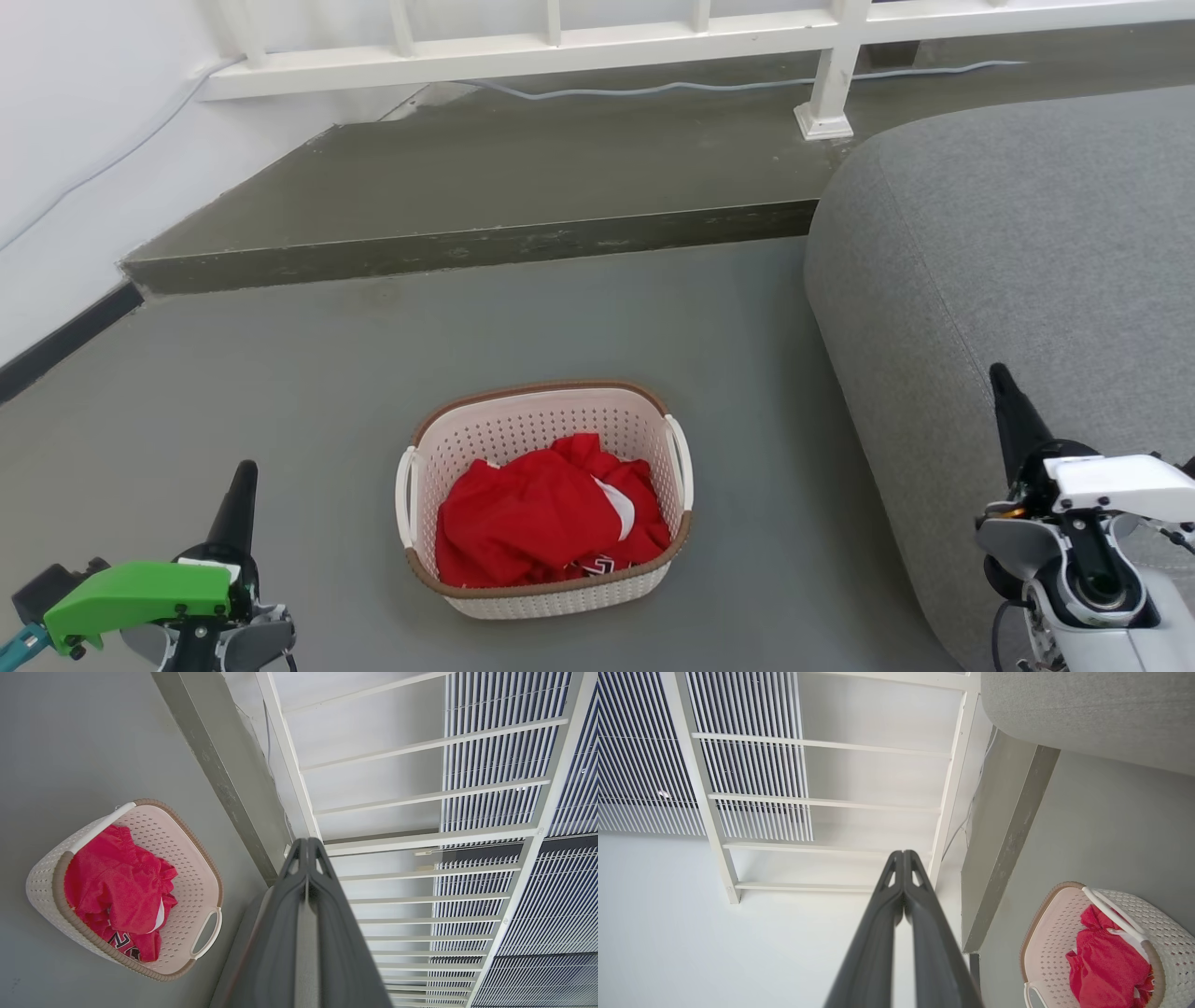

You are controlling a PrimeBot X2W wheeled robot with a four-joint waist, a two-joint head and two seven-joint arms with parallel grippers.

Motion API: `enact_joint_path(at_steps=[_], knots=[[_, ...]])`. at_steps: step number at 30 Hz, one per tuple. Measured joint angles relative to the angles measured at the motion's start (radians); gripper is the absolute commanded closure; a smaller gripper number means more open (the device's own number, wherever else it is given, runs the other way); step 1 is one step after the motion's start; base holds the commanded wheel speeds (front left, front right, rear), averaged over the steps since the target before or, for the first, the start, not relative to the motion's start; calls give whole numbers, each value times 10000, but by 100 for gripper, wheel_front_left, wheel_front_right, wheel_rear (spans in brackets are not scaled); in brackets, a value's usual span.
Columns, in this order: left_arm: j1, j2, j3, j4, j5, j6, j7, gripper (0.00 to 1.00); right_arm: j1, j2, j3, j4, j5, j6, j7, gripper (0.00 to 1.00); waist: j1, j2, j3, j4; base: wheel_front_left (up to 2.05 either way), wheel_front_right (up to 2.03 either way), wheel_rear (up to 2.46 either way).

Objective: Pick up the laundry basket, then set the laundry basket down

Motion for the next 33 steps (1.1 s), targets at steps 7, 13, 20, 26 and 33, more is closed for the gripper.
enact_joint_path(at_steps=[7,13,20,26,33], knots=[[-2,0,117,-69,-828,-59,226,100,49,15,-380,-148,767,92,224,100,0,0,-51,21,0,0,0],[-5,0,209,-109,-1522,-82,414,100,60,21,-679,-245,1392,176,401,100,0,0,-89,37,0,0,0],[-5,0,209,-130,-1624,-82,428,100,64,23,-704,-259,1404,176,401,100,0,0,-89,36,0,0,0],[-5,0,209,-136,-1624,-82,428,100,66,25,-708,-261,1404,176,401,100,0,0,-88,36,0,0,0],[-5,0,207,-144,-1624,-84,428,100,67,25,-713,-265,1404,176,401,100,0,0,-88,36,0,0,0]])
